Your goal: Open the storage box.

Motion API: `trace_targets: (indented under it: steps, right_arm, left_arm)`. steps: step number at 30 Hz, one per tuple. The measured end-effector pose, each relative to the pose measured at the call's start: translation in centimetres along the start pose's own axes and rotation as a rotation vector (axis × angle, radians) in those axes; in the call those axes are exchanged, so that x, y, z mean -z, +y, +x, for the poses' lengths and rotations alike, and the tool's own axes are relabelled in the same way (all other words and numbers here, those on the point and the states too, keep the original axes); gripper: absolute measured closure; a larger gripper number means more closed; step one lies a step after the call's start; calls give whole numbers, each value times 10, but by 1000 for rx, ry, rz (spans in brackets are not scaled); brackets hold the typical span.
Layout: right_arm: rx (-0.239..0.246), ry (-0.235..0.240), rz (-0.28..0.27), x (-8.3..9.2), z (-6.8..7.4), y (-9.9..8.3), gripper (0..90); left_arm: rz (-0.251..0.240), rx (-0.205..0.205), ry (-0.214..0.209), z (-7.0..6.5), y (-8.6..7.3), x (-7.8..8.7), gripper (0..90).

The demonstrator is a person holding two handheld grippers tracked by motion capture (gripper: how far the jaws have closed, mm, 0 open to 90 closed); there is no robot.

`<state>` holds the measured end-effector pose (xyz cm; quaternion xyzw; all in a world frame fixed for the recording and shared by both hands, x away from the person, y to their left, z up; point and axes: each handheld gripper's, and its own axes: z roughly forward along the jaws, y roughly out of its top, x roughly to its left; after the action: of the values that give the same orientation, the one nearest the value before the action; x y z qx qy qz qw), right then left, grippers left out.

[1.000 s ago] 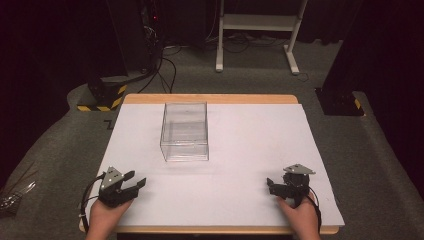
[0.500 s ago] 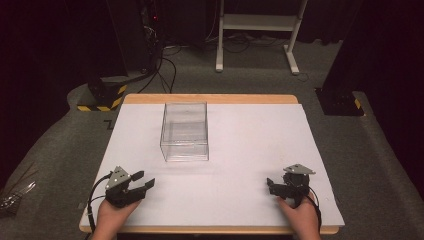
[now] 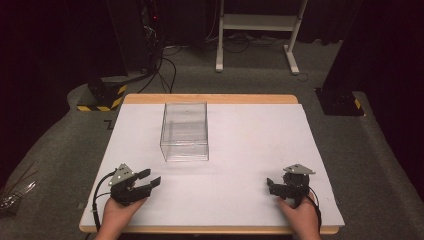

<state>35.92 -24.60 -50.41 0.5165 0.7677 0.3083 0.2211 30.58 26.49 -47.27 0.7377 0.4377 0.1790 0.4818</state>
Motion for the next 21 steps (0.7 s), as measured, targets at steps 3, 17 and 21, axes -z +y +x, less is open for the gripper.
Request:
trace_targets:
  steps: [3, 17, 21]
  right_arm:
    - [1, 0, -1, 0, 0, 0, 93]
    - [0, 0, -1, 0, 0, 0, 93]
    - [0, 0, -1, 0, 0, 0, 93]
  left_arm:
    - [-3, -2, -7, 0, 3, -3, 439]
    - [-24, -30, -20, -4, 16, -18, 439]
    - [-33, -28, -28, -5, 20, -23, 439]
